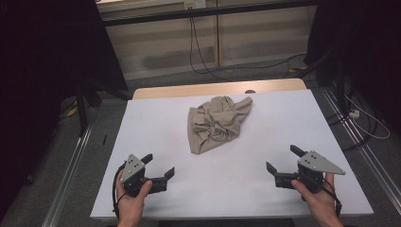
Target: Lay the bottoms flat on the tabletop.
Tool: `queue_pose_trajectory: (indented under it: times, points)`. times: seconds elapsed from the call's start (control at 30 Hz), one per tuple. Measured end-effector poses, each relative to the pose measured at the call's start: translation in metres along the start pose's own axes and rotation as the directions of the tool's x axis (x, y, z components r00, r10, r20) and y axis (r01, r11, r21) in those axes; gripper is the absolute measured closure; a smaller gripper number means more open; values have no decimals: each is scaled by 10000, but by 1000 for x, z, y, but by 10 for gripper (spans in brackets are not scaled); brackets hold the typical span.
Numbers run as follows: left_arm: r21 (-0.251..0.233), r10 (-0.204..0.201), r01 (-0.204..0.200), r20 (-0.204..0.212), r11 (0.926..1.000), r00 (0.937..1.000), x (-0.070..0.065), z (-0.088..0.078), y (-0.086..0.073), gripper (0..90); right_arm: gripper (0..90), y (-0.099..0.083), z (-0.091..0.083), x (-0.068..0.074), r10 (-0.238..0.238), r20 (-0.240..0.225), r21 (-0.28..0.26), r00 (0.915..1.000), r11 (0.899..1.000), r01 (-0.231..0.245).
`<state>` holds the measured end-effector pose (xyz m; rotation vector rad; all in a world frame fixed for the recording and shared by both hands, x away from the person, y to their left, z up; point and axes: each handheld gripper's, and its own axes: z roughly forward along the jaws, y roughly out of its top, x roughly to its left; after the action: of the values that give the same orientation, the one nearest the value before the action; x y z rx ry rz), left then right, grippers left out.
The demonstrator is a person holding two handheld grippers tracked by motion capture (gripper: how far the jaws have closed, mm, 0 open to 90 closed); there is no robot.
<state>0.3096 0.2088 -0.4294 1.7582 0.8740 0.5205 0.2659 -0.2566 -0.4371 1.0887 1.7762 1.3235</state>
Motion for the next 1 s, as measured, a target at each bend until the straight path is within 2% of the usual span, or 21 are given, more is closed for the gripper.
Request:
queue_pose_trajectory:
  times: [0.13,0.27,0.3,0.4,0.53,0.6,0.67,0.77,0.87,0.9,0.97,1.0]
  points:
    - [202,5,-7,83,9998,10000,0,0,0,72,0,-1,5,2,256,-425,244,9988,9994,-246]
    - [305,-132,128,126,9995,9998,-1,3,-1,76,15,-1,10,4,286,-307,543,9991,9982,-269]
    - [421,-110,105,133,9991,9999,-1,4,-1,80,25,-1,12,5,307,-573,629,9979,9977,-271]
    - [524,-9,-2,202,9986,9998,-3,9,-1,80,43,0,14,6,215,-624,679,9978,9975,-173]
    - [785,477,-517,524,9956,9975,-7,15,0,79,46,2,18,9,148,-722,838,9973,9964,-87]
    - [892,450,-500,570,9948,9974,-10,17,0,79,53,5,22,11,-105,-891,778,9960,9968,175]
    - [973,372,-443,733,9943,9966,-11,20,0,80,65,6,24,11,11,-1013,776,9949,9970,68]
    - [1059,419,-475,549,9932,9976,-11,27,3,80,85,15,35,11,325,-1256,803,9915,9965,-225]
    - [1014,221,-280,588,9944,9980,-8,37,10,80,76,22,44,10,272,-1379,774,9901,9969,-166]
    - [1088,191,-245,508,9938,9985,-6,40,12,80,76,22,44,10,272,-1379,774,9901,9969,-166]
    - [979,212,-208,-29,9950,9998,-5,46,17,81,72,26,51,9,350,-1339,736,9904,9970,-253]
    - [1046,279,-273,-42,9941,9996,-4,48,20,83,71,29,55,8,355,-1361,761,9901,9968,-253]
